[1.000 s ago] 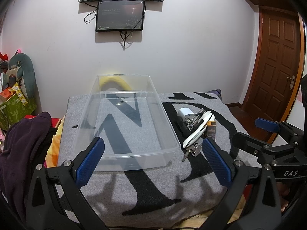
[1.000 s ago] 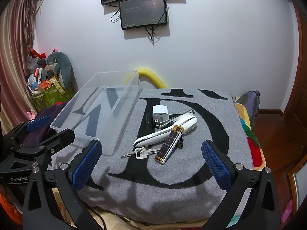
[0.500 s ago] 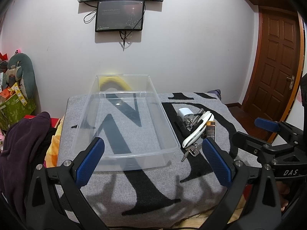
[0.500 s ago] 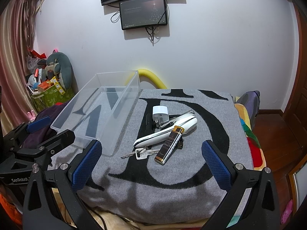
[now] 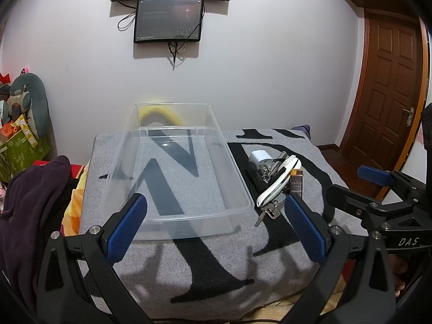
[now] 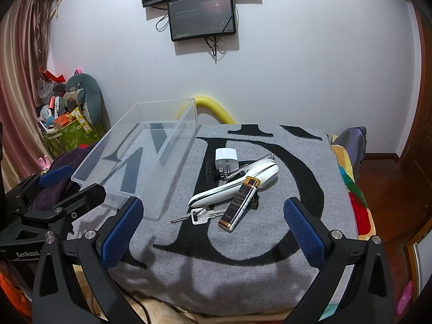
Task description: Organize rigid objects
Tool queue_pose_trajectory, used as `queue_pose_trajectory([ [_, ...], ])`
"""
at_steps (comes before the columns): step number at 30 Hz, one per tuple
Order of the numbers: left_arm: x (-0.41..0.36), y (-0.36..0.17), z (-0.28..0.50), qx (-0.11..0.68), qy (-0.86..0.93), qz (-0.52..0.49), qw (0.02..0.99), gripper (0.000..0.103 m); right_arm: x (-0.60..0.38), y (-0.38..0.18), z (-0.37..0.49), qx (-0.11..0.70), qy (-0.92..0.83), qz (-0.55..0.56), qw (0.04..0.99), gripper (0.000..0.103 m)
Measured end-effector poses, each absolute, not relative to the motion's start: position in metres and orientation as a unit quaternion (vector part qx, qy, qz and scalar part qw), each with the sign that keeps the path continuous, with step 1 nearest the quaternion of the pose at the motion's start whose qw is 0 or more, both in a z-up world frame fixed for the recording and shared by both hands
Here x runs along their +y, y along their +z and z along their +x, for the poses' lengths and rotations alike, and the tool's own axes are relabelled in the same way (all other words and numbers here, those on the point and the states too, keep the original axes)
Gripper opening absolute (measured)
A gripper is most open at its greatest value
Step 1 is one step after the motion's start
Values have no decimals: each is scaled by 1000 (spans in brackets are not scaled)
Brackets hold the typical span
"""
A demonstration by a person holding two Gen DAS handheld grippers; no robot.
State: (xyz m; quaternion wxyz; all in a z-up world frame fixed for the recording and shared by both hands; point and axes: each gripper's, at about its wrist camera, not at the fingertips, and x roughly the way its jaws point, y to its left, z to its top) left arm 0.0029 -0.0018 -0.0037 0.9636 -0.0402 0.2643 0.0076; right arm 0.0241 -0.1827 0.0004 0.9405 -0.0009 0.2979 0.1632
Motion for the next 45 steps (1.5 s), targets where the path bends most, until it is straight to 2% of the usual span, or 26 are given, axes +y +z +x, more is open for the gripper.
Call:
queue_pose_trajectory([
  [13, 6, 3, 16, 281, 12, -35, 959, 103, -184, 4, 29, 293, 161, 2, 942, 103],
  [26, 56, 19, 58, 320, 33, -41, 946, 102, -188, 13, 69, 315, 136, 3, 939, 103],
  [29, 68, 21, 69, 333, 43, -35, 941, 88, -191, 11, 80, 323, 136, 9, 936, 103],
  [34, 95, 19, 88, 356, 55, -46, 932, 82, -193, 11, 98, 335, 137, 15, 932, 103],
  [39, 123, 7, 115, 396, 60, -66, 914, 60, -195, 5, 111, 350, 144, 24, 925, 102],
  [45, 140, -13, 140, 442, 54, -81, 892, 43, -194, -9, 117, 368, 134, 18, 920, 100],
])
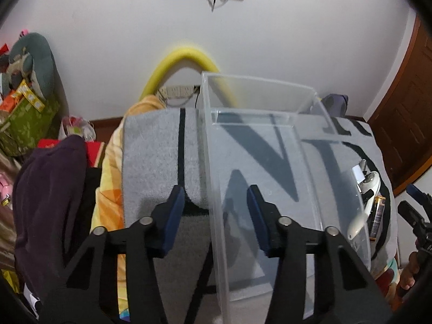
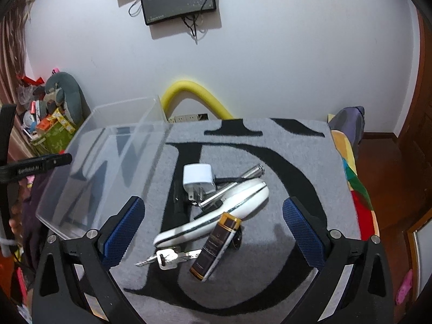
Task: Organize rigid objects
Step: 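Grasp the gold-and-black cylinder with the right gripper while the left gripper holds the clear box rim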
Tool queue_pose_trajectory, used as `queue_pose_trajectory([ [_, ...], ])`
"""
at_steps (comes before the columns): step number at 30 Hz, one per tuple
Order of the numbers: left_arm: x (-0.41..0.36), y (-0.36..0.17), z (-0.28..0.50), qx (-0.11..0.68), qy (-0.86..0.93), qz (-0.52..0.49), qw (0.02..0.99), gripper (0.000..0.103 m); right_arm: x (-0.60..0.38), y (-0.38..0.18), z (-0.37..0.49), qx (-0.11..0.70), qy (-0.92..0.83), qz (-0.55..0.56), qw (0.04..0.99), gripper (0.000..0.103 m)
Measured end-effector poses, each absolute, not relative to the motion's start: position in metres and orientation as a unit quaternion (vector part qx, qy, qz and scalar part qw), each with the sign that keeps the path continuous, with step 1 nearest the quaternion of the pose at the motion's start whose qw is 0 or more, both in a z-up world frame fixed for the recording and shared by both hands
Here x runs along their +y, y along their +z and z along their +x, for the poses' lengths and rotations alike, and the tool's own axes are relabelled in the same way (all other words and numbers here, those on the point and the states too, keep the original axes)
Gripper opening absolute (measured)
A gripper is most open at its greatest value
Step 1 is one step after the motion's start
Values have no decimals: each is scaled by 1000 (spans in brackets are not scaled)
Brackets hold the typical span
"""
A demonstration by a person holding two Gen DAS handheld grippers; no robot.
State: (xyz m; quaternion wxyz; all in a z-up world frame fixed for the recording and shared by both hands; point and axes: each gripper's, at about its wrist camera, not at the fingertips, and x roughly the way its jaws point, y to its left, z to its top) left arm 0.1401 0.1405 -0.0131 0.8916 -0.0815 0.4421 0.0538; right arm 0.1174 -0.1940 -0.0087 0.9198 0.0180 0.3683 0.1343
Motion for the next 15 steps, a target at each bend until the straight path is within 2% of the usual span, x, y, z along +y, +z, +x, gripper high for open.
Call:
queue_pose_trajectory([
  [5, 143, -26, 155, 472, 43, -87, 876, 27, -194, -21, 116, 381, 127, 6, 916, 94],
  [9, 142, -33, 161, 484, 36, -87, 870, 11, -201, -37, 115, 404, 124, 13, 906, 85],
  [13, 137, -34, 161, 483, 36, -80, 871, 10, -206, -53, 120, 433, 131, 34, 891, 74],
  [15, 137, -34, 161, 483, 37, -80, 871, 10, -207, -60, 125, 445, 138, 45, 884, 64],
])
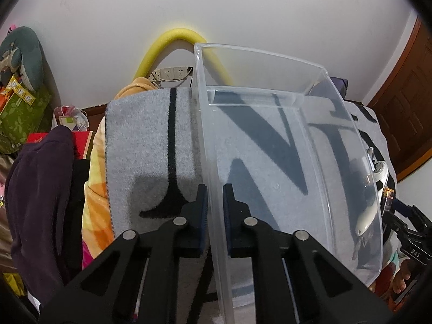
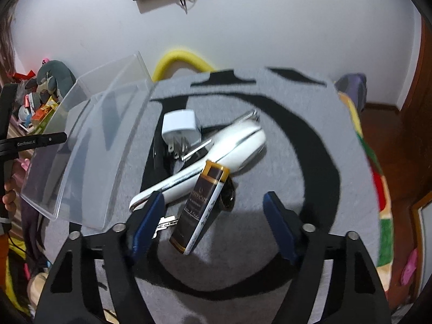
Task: Organize rigid objects
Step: 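Grasp the gold-and-black cylinder with the right gripper while the left gripper holds the clear box rim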
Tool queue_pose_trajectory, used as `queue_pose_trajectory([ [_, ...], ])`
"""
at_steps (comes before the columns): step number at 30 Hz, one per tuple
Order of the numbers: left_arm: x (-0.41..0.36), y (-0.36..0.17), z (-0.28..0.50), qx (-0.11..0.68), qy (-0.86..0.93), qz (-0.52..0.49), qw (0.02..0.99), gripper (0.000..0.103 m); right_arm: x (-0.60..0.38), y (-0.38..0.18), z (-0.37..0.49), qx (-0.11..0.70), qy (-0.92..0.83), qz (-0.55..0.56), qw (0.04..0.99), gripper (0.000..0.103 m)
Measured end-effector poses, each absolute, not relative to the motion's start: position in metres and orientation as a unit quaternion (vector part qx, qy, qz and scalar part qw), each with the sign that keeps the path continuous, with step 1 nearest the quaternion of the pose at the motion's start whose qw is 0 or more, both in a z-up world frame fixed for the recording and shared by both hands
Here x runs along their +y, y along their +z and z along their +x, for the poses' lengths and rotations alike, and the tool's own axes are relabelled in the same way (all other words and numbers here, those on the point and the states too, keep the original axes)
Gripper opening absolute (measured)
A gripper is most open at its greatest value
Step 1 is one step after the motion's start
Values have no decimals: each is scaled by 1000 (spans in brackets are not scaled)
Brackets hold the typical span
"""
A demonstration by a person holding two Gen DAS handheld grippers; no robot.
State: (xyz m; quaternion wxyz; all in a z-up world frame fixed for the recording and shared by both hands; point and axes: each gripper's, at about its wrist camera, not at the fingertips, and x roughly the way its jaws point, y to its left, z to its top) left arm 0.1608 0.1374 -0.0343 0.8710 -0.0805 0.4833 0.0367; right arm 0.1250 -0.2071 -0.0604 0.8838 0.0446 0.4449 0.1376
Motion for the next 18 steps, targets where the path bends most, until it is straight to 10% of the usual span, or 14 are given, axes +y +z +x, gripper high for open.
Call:
queue_pose_trajectory([
  [10, 136, -35, 160, 481, 41, -72, 873, 10, -200, -68, 125, 444, 148, 44, 883, 16],
  [18, 136, -34, 161, 482, 41, -72, 872, 9, -204, -49, 117, 413, 140, 36, 899, 14],
])
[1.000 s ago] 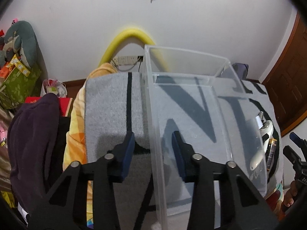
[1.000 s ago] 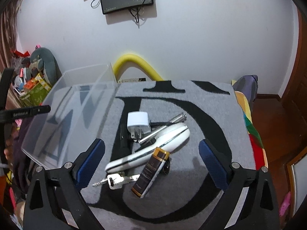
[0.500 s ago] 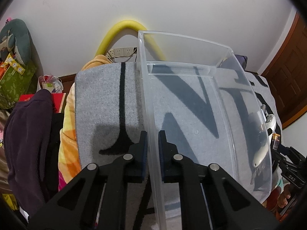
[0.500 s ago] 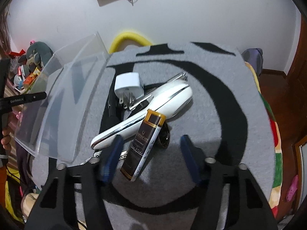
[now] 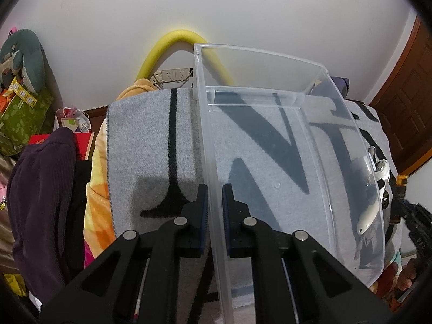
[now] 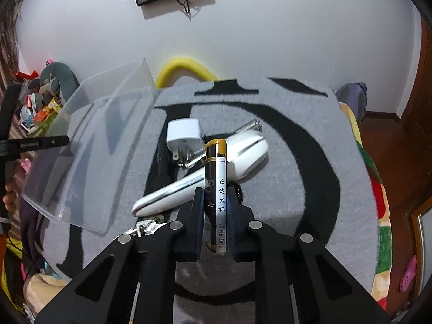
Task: Organize rigid objects
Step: 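Grasp the gold-and-black cylinder with the right gripper while the left gripper holds the clear box rim, then carry the gold-and-black cylinder into the clear box and release it with the right gripper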
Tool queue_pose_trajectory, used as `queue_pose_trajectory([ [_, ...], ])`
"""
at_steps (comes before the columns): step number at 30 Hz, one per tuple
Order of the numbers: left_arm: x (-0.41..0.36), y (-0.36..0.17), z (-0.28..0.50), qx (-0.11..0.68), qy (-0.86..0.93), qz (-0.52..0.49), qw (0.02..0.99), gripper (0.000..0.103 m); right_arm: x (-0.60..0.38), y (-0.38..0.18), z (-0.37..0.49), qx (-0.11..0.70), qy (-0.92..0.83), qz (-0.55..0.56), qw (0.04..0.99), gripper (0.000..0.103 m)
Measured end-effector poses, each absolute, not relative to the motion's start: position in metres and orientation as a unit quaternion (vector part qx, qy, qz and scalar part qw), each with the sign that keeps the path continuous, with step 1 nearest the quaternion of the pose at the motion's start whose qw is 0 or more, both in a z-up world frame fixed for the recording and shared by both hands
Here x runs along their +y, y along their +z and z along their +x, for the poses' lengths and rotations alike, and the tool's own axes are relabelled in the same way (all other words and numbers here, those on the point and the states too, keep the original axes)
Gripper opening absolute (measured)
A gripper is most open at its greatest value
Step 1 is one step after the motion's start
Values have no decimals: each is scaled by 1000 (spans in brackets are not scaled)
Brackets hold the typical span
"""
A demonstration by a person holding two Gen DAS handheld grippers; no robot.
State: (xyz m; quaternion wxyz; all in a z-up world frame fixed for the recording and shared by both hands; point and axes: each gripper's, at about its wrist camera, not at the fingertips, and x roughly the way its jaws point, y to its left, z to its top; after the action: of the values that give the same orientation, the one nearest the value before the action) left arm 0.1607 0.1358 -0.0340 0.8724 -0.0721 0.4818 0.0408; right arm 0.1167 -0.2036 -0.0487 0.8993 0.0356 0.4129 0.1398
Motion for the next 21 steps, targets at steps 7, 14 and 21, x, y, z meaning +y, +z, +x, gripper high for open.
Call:
queue_pose_trajectory([
  [7, 137, -33, 160, 482, 40, -73, 872, 9, -197, -7, 118, 368, 159, 27, 916, 14],
  [14, 137, -33, 160, 482, 40, -73, 872, 9, -157, 39, 133, 315, 203, 5, 927, 14],
  [21, 137, -33, 160, 483, 40, -71, 872, 9, -103, 55, 151, 302, 249, -17, 920, 14],
])
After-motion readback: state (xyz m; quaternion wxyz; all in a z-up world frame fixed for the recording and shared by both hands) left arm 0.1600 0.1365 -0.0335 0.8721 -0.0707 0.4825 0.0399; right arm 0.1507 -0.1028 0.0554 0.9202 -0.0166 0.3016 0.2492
